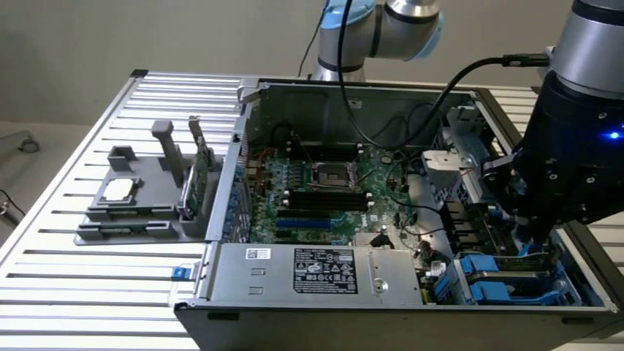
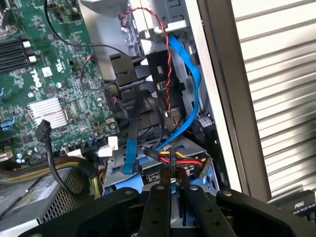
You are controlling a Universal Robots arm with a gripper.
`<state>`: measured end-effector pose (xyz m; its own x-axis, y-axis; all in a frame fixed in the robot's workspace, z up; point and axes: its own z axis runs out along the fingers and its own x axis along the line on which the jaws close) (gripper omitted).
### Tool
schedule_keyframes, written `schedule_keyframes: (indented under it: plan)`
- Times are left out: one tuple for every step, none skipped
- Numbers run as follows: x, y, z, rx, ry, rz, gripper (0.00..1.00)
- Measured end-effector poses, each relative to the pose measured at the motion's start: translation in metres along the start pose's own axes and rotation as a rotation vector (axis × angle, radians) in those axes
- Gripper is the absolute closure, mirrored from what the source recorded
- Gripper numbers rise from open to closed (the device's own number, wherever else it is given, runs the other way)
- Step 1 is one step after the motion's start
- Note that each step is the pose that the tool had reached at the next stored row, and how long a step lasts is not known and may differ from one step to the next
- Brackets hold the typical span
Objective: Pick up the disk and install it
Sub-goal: 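Insert the first disk wire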
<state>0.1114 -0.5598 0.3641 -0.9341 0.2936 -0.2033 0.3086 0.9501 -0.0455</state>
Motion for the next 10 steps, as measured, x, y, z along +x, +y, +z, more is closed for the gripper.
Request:
schedule_keyframes:
  plan:
    - [0.0, 0.0, -0.0001, 0.0149, -0.0047, 0.001, 0.83]
    - [0.0, 0.0, -0.0001, 0.0278, -0.0087, 0.002, 0.83]
    - [0.0001, -0.0001, 0.0, 0.0407, -0.0126, 0.002, 0.83]
    - [0.0002, -0.0001, -0.0001, 0.0523, -0.0161, 0.004, 0.83]
    - [0.0003, -0.0001, -0.0001, 0.0631, -0.0193, 0.005, 0.83]
    - [0.0005, -0.0002, -0.0001, 0.0736, -0.0224, 0.006, 0.83]
    - [0.0007, -0.0003, -0.0001, 0.0849, -0.0259, 0.007, 0.83]
    - [0.0011, -0.0004, -0.0002, 0.0953, -0.0293, 0.006, 0.83]
    - [0.0016, -0.0006, -0.0003, 0.1057, -0.0326, 0.005, 0.83]
    - [0.0021, -0.0007, -0.0004, 0.1157, -0.0359, 0.004, 0.83]
